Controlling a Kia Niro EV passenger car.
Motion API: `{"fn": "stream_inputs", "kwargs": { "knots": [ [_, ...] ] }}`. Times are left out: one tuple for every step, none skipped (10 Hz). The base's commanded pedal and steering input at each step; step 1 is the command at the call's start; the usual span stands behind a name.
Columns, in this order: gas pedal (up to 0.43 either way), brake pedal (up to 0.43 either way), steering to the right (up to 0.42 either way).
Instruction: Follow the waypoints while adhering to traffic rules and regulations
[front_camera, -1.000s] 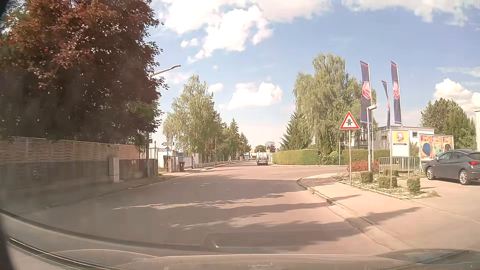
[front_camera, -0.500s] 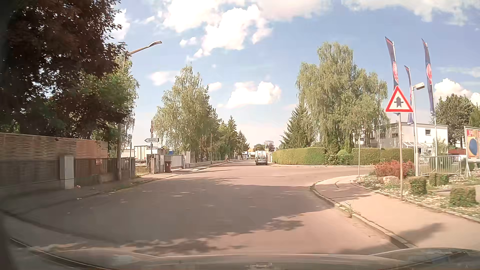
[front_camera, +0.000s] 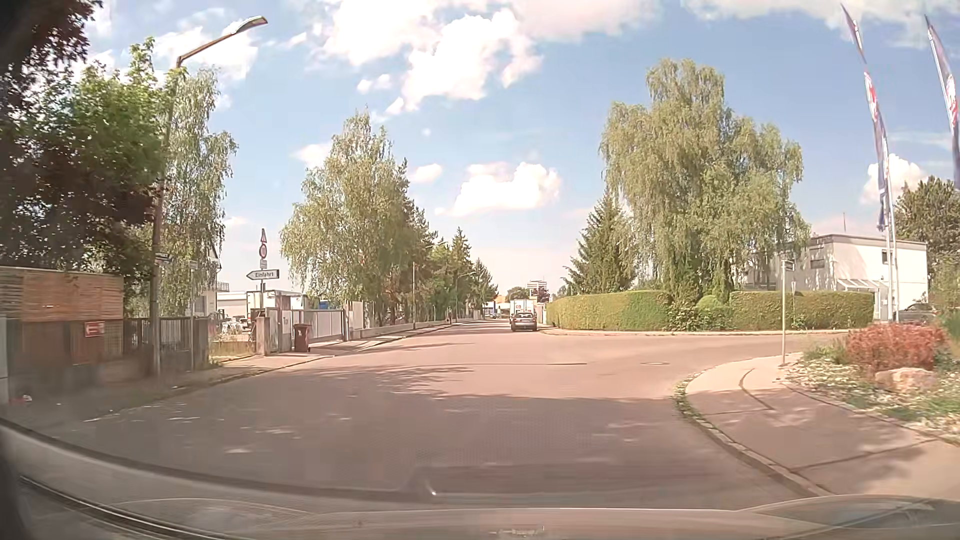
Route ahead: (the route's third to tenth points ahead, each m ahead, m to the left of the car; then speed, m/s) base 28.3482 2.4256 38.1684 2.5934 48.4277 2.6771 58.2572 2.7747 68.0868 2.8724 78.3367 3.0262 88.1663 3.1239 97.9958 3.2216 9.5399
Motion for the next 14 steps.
{"fn": "stream_inputs", "kwargs": {
  "knots": [
    [0.0,0.018,-0.006],
    [0.0,0.018,-0.005],
    [0.0,0.018,-0.005],
    [0.0,0.018,-0.005],
    [0.0,0.018,-0.005],
    [0.0,0.018,-0.005],
    [0.0,0.018,-0.005],
    [0.0,0.018,-0.005],
    [0.0,0.018,-0.005],
    [0.0,0.018,-0.005],
    [0.0,0.018,-0.005],
    [0.0,0.018,-0.005],
    [0.0,0.018,-0.005],
    [0.0,0.018,-0.005]
  ]
}}
